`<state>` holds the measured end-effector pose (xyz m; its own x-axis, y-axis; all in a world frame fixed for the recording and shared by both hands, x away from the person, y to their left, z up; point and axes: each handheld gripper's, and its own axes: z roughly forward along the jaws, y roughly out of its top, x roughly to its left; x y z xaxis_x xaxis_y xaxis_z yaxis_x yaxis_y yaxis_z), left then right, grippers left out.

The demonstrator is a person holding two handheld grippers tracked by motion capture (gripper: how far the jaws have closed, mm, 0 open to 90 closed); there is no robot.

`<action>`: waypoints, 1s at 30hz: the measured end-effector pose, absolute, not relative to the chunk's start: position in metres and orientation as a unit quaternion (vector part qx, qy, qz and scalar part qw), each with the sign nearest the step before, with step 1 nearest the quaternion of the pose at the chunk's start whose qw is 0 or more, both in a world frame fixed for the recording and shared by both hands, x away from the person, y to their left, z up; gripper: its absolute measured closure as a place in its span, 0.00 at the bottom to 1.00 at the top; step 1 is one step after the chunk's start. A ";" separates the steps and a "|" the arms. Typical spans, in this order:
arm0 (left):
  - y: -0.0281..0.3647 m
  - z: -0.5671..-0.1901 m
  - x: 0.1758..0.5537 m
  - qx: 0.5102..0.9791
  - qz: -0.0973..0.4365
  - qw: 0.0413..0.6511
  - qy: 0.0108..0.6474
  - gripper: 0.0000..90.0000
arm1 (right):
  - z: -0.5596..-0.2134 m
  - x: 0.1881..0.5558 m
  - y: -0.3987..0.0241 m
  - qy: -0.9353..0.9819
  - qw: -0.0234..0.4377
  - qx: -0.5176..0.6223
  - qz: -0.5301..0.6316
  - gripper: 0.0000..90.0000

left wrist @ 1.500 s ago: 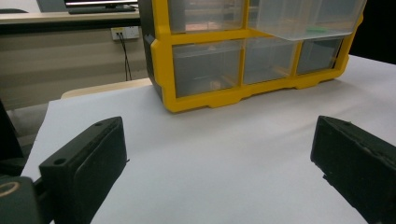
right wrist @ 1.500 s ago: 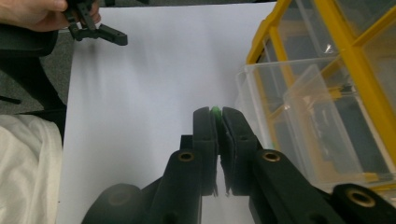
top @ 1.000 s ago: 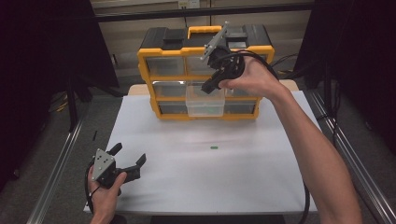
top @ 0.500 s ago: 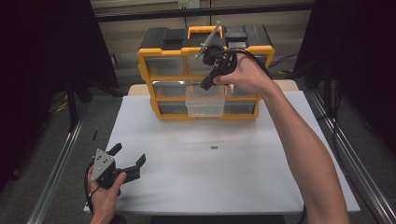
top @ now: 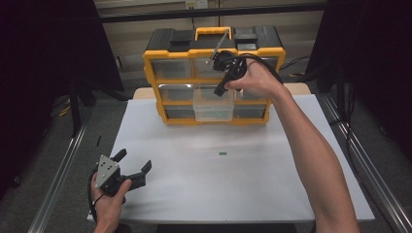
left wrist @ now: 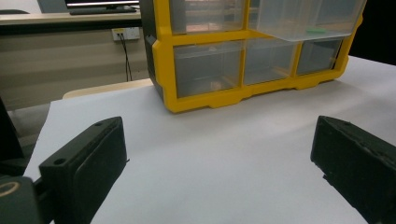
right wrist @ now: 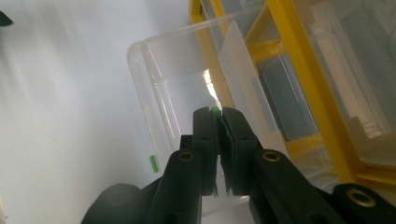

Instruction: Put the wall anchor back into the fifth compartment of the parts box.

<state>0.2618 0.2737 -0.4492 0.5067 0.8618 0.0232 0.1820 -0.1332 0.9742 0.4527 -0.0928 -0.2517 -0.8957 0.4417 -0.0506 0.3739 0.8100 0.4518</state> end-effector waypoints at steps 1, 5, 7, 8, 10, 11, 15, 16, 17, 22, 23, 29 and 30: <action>0.274 -0.449 0.262 0.683 0.317 0.536 0.382 0.04 | -0.254 0.453 -0.093 0.949 0.075 0.218 0.217 0.95; 0.273 -0.449 0.262 0.682 0.319 0.536 0.383 0.04 | -0.262 0.456 -0.093 0.950 0.068 0.218 0.214 0.94; 0.273 -0.449 0.262 0.682 0.319 0.536 0.383 0.04 | -0.265 0.457 -0.093 0.950 0.065 0.219 0.213 0.94; 0.273 -0.449 0.262 0.682 0.319 0.536 0.383 0.04 | -0.266 0.457 -0.092 0.950 0.064 0.220 0.213 0.94; 0.273 -0.449 0.262 0.680 0.316 0.540 0.381 0.04 | -0.269 0.458 -0.090 0.951 0.067 0.216 0.209 0.94; 0.273 -0.449 0.261 0.680 0.318 0.538 0.384 0.04 | -0.270 0.459 -0.090 0.951 0.066 0.216 0.209 0.94; 0.274 -0.449 0.261 0.683 0.317 0.537 0.380 0.04 | -0.276 0.460 -0.089 0.952 0.063 0.221 0.204 0.94; 0.274 -0.449 0.261 0.682 0.317 0.538 0.381 0.04 | -0.277 0.460 -0.088 0.951 0.064 0.222 0.205 0.94; 0.274 -0.449 0.261 0.682 0.317 0.538 0.381 0.04 | -0.278 0.460 -0.088 0.953 0.064 0.217 0.203 0.93; 0.273 -0.449 0.261 0.683 0.319 0.536 0.381 0.04 | -0.282 0.461 -0.088 0.951 0.079 0.217 0.206 0.79; 0.274 -0.449 0.262 0.682 0.317 0.540 0.378 0.04 | -0.282 0.461 -0.089 0.949 0.081 0.222 0.207 0.73; 0.274 -0.449 0.261 0.681 0.317 0.540 0.379 0.04 | -0.274 0.460 -0.093 0.939 0.099 0.233 0.233 0.56; 0.274 -0.449 0.261 0.681 0.317 0.540 0.379 0.04 | -0.272 0.459 -0.093 0.935 0.097 0.241 0.242 0.49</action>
<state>0.2613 0.2737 -0.4490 0.5112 0.8592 0.0234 0.1739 -0.1300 0.9761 0.4588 -0.0928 -0.2716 -0.8654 0.4968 -0.0655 0.4029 0.7674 0.4988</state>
